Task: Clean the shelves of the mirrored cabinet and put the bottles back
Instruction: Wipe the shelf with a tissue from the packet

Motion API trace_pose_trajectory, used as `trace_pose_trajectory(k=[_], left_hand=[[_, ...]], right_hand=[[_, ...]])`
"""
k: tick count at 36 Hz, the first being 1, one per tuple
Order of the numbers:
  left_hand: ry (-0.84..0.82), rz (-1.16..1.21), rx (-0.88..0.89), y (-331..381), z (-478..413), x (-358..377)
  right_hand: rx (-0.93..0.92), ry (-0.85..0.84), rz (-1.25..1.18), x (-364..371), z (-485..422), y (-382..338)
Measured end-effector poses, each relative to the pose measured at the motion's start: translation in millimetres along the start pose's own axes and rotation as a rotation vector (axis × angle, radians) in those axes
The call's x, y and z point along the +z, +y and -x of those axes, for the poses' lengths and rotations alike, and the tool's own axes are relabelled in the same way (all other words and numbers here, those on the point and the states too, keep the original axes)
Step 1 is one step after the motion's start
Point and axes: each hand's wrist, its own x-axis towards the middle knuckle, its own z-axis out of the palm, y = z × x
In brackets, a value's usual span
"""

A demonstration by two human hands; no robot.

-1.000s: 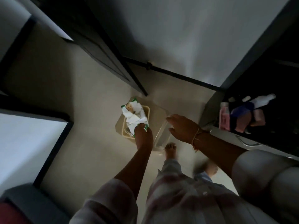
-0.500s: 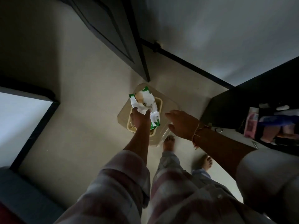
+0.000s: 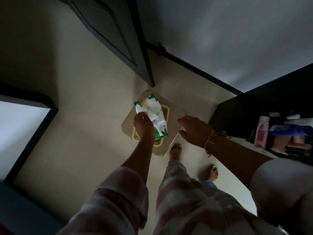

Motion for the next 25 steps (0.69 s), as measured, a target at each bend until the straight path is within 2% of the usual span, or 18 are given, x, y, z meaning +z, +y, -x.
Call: trace_pose_trajectory(k=[8,12,16,19,25], left_hand=[[0.026,0.111,-0.03,4.2,2.8,-14.2],[-0.062,0.07,-0.038,-1.4,-0.5,-16.3],[-0.145,0.096,-0.124,-12.4,-3.3,-15.8],[-0.189,0.018,-0.114,-12.1,-0.1,-18.9],[-0.184,0.013,-0.145,-5.5,10.5,-26.4]], right_hand=[[0.033,-0.014,-0.035,-4.0,1.5,-4.3],[0.042,-0.017,-0.055,-2.1,2.0,-7.2],[0.05,-0.032,-0.073,3.1,3.5,-5.6],[0.067,-0.059,-0.074,4.2,6.5,-3.5],[0.077,-0.073,-0.086,8.0,11.7,1.4]])
